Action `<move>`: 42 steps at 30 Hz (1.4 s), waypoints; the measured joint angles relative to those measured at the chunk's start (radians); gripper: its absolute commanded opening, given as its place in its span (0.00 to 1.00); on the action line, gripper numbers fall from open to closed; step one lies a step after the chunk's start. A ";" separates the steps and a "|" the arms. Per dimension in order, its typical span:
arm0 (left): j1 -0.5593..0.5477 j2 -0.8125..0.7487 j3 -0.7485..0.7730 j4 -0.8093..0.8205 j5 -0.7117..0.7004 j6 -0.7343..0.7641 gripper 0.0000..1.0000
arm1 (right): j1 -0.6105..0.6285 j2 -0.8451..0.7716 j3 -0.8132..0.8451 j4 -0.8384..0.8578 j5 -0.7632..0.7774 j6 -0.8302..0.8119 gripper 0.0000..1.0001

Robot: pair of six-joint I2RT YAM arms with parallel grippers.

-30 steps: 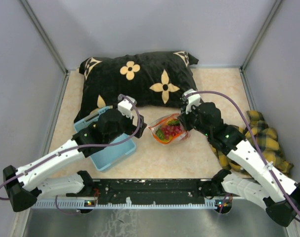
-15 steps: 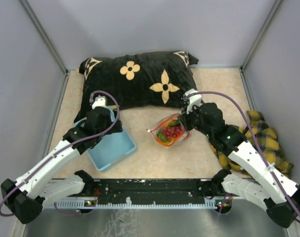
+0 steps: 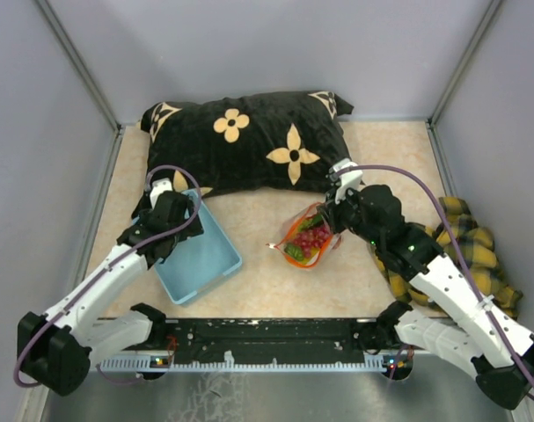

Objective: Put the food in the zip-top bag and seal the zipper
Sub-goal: Pick up the fake fruit from the bin.

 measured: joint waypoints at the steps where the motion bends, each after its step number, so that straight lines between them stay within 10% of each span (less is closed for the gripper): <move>1: 0.010 0.013 0.000 0.003 -0.003 0.004 0.99 | 0.000 -0.002 -0.001 0.001 -0.001 0.000 0.00; 34: 0.187 0.458 0.051 0.181 -0.050 0.107 1.00 | 0.000 -0.032 -0.039 0.020 -0.021 0.001 0.00; 42: 0.188 0.485 0.051 0.190 0.006 0.105 0.86 | 0.000 -0.032 -0.039 0.020 -0.019 0.001 0.00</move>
